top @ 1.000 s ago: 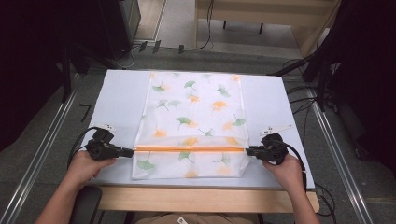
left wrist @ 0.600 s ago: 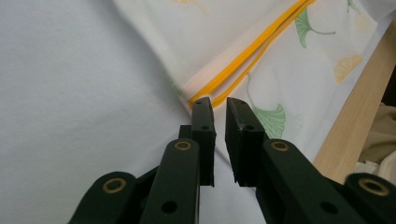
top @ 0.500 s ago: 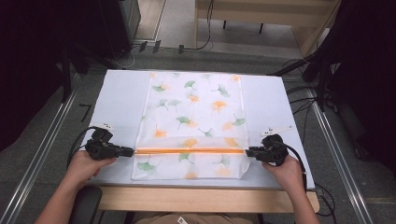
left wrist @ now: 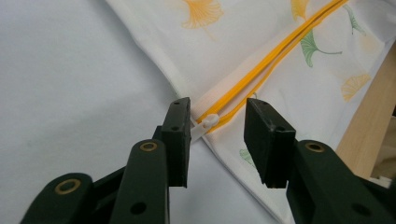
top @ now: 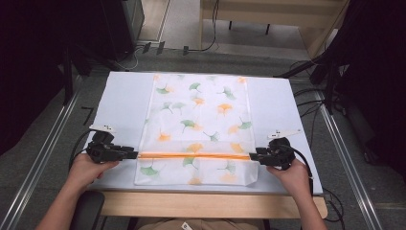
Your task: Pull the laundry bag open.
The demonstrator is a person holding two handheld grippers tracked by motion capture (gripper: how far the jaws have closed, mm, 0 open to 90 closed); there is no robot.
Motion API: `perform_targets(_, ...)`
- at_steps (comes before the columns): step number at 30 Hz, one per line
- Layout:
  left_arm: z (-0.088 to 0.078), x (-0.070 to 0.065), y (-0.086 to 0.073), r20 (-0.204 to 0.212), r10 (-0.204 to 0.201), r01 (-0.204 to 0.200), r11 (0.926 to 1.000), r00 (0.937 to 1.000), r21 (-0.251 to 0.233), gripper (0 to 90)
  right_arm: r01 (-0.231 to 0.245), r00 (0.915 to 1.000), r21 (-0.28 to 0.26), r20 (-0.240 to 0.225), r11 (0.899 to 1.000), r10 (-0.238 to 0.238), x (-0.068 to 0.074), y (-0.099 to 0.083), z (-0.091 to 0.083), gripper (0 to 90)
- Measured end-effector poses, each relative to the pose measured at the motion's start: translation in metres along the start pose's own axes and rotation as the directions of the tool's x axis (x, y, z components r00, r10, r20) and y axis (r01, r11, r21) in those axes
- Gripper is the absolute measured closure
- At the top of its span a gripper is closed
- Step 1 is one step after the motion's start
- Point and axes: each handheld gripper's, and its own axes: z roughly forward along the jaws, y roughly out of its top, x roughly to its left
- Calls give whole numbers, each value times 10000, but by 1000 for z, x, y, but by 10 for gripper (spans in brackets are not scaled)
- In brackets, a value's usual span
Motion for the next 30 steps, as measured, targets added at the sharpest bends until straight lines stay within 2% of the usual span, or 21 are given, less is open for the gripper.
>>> perform_targets(5, 1, -1, 1, -177, 23, -25, 9999, 9998, -123, 478, 261, 9996, -236, -88, 9994, -263, 3, 1, 2, 507)
perform_targets(7, 0, -1, 2, -265, 45, -51, 9997, 9996, -241, 444, 199, 9997, -231, -129, 9995, -202, 3, 1, 2, 506)
perform_targets(11, 1, 0, 2, -414, -24, 11, 9996, 9991, -295, 408, 192, 9997, -302, -138, 9994, -196, 2, 0, 2, 498)
perform_targets(14, 0, 0, 1, -533, 68, -85, 9994, 9986, -321, 392, 162, 9997, -403, -148, 9991, -168, 0, 0, 1, 481)
perform_targets(17, -1, 1, 1, -798, 56, -97, 9987, 9968, -510, 368, 8, 9999, -576, -103, 9983, -14, -3, 0, 0, 452)
perform_targets(20, -4, 3, 1, -1075, -81, 8, 9977, 9942, -681, 363, -284, 9996, -762, -31, 9967, 283, -7, 0, -2, 430)
perform_targets(26, -9, 10, -2, -1636, -434, 294, 9957, 9856, -875, 352, -317, 9993, -1036, 189, 9941, 338, -18, -4, -8, 395)
perform_targets(30, -12, 14, -3, -1841, -589, 357, 9912, 9811, -1271, 338, -507, 9977, -1316, 380, 9900, 562, -29, -7, -13, 366)
